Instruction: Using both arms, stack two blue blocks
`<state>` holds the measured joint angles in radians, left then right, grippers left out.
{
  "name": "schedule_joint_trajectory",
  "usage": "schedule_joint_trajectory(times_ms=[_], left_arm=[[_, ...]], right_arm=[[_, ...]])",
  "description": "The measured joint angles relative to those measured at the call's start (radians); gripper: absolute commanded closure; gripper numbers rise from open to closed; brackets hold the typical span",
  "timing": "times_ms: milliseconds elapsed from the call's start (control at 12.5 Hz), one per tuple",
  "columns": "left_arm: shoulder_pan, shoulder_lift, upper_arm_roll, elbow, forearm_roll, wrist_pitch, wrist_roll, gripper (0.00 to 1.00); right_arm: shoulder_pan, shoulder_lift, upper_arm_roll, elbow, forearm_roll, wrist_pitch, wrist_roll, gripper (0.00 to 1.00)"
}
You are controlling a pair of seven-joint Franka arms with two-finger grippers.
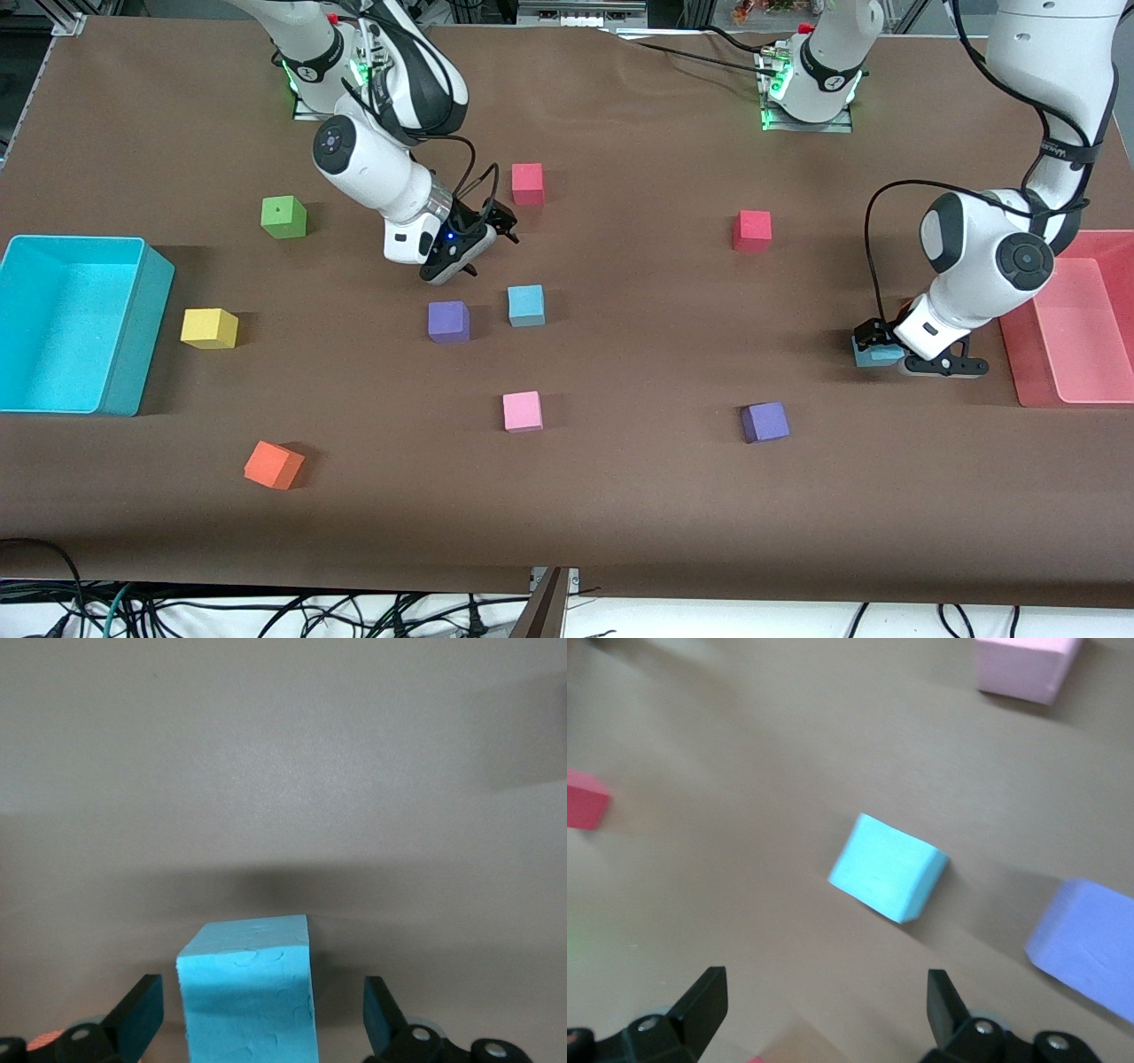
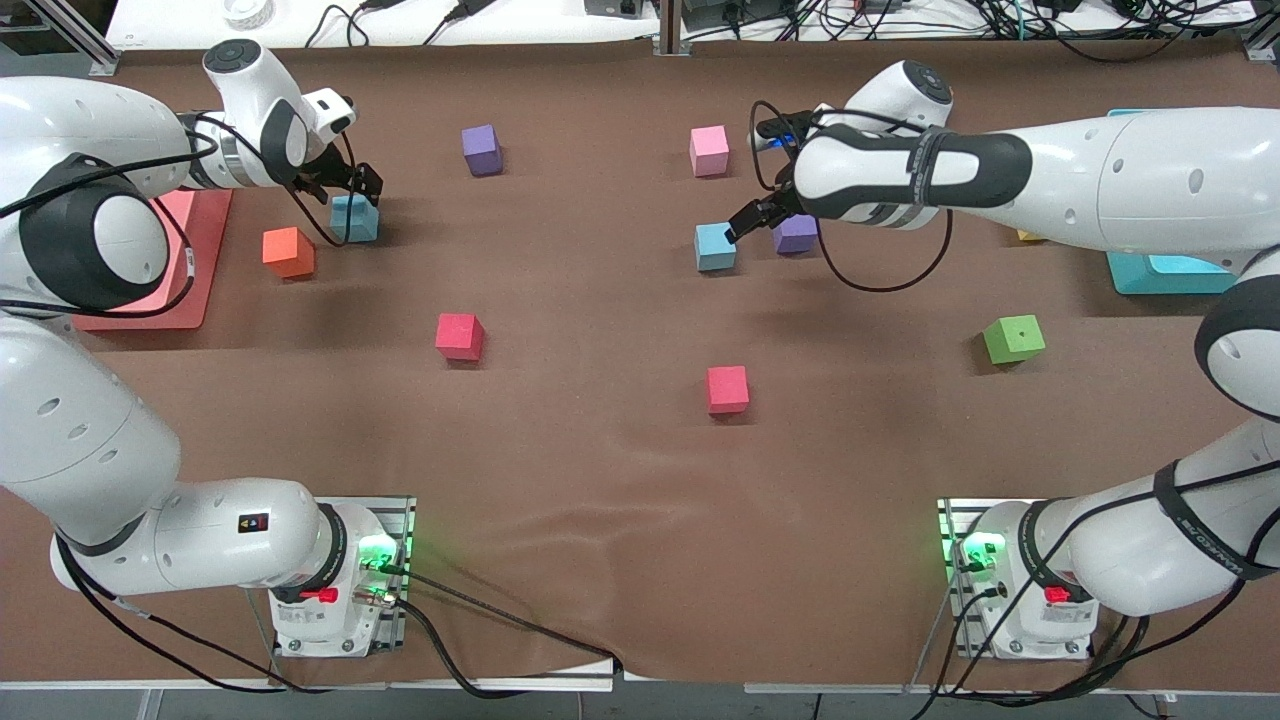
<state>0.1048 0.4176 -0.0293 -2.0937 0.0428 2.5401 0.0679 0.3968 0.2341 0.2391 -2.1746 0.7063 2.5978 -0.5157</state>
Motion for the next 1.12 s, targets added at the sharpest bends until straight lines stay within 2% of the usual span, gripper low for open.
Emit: schedule_joint_trajectory(times_ms=[80,160,321,401,561,882,962,1122], left_arm=[[0.0,0.008,0.0,0.0,0.0,0.003,0.0,0.14],[0.0,0.014,0.0,0.0,0.0,0.007,0.0,0.27],[0.0,0.02,0.0,0.0,0.0,0.014,0.001,0.6],[0.0,0.022,0.0,0.0,0.0,0.014,0.001,0.72],[0.0,0.02,0.001,0.002,0.0,0.014,0.002,0.88],[-0.001,0.003,-0.002,0.017,0.0,-0.026,0.001,0.96],[-0.002,-0.017,-0.006,0.03,0.0,-0.072,-0.009,0.96],[-0.011,-0.069,-0.03,0.065,0.0,-0.187,-0.064,0.96]], right_arm=[[0.0,0.0,-0.001,-0.003,0.092,0.003,-0.111,0.01],[-0.001,0.002,-0.001,-0.013,0.178,0.017,-0.223,0.01],[0.0,0.021,-0.002,-0.036,0.369,0.07,-0.458,0.01],[0.002,0.037,-0.001,-0.044,0.466,0.104,-0.577,0.01],[0.013,0.078,0.0,-0.05,0.667,0.161,-0.782,0.01],[0.068,0.155,0.0,-0.049,1.187,0.224,-1.299,0.01],[0.068,0.171,-0.002,-0.046,1.276,0.224,-1.422,0.01],[0.068,0.196,-0.014,-0.033,1.353,0.221,-1.555,0.01]])
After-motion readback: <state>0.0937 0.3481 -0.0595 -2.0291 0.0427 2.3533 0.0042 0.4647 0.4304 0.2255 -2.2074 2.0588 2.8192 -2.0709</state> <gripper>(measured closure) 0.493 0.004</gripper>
